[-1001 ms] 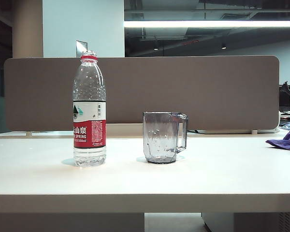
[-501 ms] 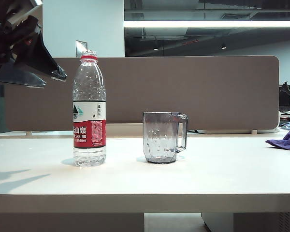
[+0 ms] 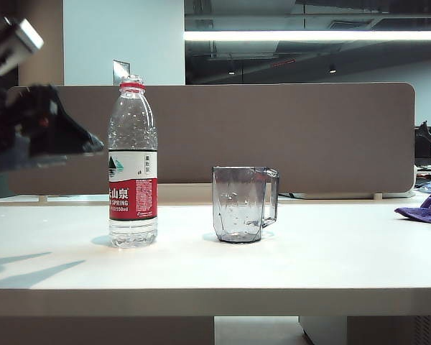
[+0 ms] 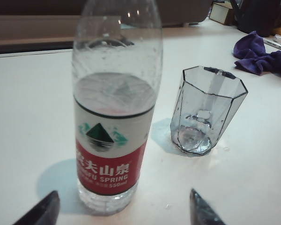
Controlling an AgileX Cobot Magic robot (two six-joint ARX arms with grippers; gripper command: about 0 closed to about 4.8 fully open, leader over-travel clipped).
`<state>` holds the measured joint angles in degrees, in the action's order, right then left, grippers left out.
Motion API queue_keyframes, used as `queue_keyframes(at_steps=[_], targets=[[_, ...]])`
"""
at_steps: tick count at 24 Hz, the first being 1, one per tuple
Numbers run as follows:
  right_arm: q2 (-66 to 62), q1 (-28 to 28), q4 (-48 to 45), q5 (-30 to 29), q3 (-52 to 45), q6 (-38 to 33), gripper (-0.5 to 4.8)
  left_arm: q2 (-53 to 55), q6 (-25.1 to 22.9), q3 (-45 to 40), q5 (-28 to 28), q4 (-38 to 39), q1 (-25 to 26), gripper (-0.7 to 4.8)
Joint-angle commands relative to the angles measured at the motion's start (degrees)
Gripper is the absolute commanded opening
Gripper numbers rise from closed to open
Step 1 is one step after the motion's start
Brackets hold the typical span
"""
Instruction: Pick up the mineral water bottle on the table and pour a little water into the mug.
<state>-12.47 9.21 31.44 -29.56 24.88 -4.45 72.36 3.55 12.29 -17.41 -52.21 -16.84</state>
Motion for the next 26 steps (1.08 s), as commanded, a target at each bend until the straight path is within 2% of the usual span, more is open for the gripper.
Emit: queue_keyframes(at_steps=[1,5,8,12,15,17,20,26], targets=[[0.8,0.1,-0.8,-0.1,0.3,0.2,-0.09,5.1,1.6,0.2,-0.5,-12.3,0.0,3.5],[1.2,0.1,-0.8,-0.1,0.3,0.2,-0.09,8.2,0.8,1.6,-0.8,-13.0,0.0,3.51],[1.3,0.1,-0.8,-0.1,0.3,0.2,-0.09,10.7,-0.8,3.7,-0.9,-13.0,0.0,3.82],[1.3,0.1,-0.8,-0.1,0.3,0.2,-0.09,14.9,-1.6,7.8,-2.8,-13.0,0.0,3.87],[1.3,0.1,-0.8,-0.1,0.3,0.2,-0.09,17.7,-1.6,10.0,-3.0,-13.1,0.0,4.34],[1.3,0.1,-0.8,-0.1,0.3,0.2,-0.09,18.8,-1.7,11.0,-3.0,-13.1,0.0,4.4],[1.3,0.1,-0.8,-0.1,0.3,0.2,-0.09,20.0,-5.0,11.7,-2.8,-13.1,0.0,4.79],[1.3,0.0,-0.8,-0.1,0.3,0.2,-0.09,23.8,-6.5,13.2,-2.8,-13.3,0.0,4.79]])
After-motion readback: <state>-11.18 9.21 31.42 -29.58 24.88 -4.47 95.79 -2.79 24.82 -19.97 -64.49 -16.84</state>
